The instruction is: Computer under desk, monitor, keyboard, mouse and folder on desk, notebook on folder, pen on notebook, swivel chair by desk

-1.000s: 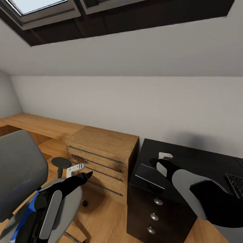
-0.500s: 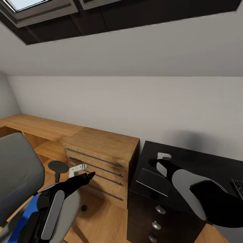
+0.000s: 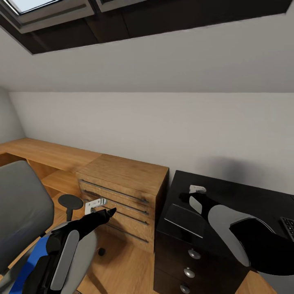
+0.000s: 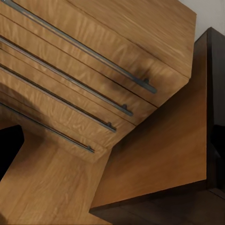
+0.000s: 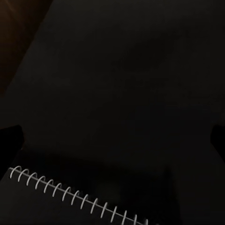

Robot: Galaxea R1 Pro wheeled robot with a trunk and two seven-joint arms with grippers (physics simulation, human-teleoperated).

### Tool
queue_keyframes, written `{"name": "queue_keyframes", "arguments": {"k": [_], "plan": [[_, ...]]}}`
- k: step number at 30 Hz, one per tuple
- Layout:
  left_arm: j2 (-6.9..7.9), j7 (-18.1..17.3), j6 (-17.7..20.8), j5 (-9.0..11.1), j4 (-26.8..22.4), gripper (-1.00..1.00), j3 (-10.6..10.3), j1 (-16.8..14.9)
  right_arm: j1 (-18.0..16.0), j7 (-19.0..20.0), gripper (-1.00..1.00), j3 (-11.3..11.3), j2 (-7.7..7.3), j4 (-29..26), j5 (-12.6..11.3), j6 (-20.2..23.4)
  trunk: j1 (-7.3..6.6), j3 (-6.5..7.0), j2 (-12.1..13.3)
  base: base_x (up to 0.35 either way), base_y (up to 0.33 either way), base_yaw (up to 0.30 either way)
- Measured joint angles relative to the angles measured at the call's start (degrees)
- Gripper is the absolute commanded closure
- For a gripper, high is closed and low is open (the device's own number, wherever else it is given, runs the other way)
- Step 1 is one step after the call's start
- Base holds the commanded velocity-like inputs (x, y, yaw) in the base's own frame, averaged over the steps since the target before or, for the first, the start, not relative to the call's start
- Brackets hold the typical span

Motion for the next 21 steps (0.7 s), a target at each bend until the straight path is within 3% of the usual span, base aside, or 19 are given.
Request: {"name": "queue_keyframes", "arguments": {"k": [10,14,21], "plan": [[0.0,0.1,0.0,0.0,0.2,-1.0,0.0,0.0,0.0,-0.7,-1.0,0.0,0.0,0.0,0.1,0.0,0.0,0.0,0.0,0.0,0.0,0.0],[0.0,0.1,-0.1,-0.1,0.3,-1.0,0.0,0.0,0.0,-5.8,-1.0,0.0,0.04,0.0,0.0,0.0,0.0,0.0,0.0,0.0,0.0,0.0],[0.0,0.1,-0.2,-0.2,0.3,-1.0,0.0,0.0,0.0,-7.9,-1.0,0.1,0.11,0.0,0.0,0.0,-0.02,0.0,0.0,0.101,0.0,0.0]]}}
